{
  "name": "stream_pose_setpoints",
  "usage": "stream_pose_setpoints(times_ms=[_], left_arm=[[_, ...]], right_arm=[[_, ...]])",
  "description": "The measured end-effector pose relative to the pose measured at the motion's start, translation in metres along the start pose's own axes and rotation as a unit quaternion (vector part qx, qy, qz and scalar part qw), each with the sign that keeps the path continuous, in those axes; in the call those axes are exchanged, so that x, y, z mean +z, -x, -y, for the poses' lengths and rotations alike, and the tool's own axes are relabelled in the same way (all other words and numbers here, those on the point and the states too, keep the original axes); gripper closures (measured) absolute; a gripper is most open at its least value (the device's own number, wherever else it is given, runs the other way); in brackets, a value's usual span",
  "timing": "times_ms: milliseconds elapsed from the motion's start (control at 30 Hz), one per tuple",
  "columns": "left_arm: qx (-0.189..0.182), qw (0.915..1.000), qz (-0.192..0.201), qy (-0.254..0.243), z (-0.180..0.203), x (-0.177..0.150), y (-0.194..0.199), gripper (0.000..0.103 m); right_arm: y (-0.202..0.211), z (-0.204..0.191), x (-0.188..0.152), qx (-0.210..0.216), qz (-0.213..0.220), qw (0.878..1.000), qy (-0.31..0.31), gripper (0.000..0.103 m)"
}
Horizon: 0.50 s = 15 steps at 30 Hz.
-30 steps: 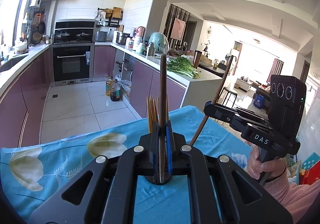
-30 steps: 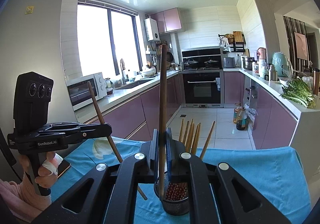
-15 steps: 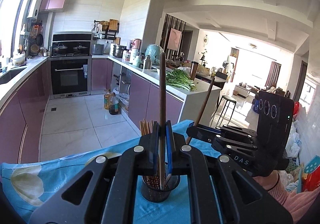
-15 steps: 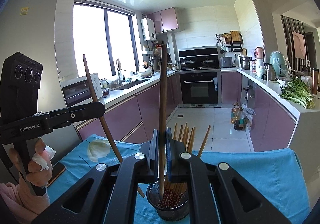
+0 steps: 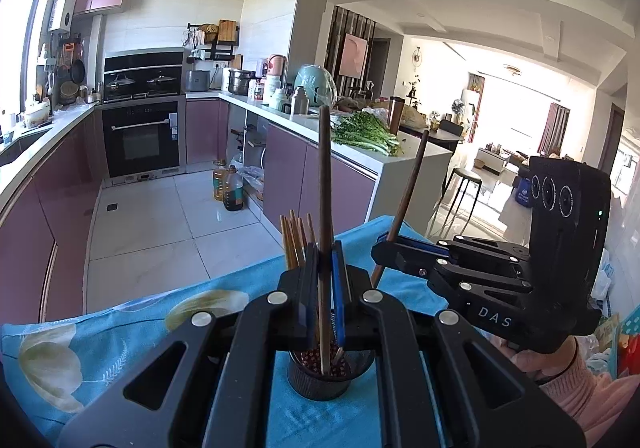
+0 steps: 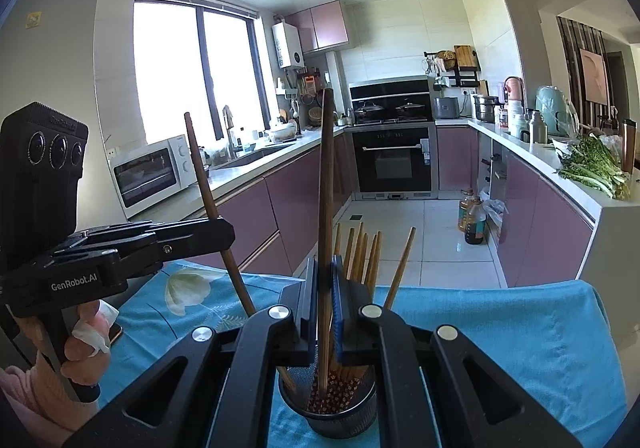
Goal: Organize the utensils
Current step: 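Lower the chopstick into the mesh cup and open the left tool while the right tool releases its chopstick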
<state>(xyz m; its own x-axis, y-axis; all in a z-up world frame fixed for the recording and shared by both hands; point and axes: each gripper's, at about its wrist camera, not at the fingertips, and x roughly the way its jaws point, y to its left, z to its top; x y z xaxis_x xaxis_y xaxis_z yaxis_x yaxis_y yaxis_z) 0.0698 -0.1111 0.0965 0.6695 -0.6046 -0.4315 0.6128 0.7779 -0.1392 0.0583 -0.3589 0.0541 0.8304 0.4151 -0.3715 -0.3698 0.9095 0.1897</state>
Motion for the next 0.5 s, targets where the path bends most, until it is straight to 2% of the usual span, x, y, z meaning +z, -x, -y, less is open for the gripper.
stream_pose_setpoints(times_ms=[500], left_arm=[[0.000,0.9990,-0.045,-0.002,-0.009,-0.020,-0.013,0.096]], right_arm=[[-0.018,0.009,-0.012,-0.001,-0.034,0.999,-0.009,0.097]])
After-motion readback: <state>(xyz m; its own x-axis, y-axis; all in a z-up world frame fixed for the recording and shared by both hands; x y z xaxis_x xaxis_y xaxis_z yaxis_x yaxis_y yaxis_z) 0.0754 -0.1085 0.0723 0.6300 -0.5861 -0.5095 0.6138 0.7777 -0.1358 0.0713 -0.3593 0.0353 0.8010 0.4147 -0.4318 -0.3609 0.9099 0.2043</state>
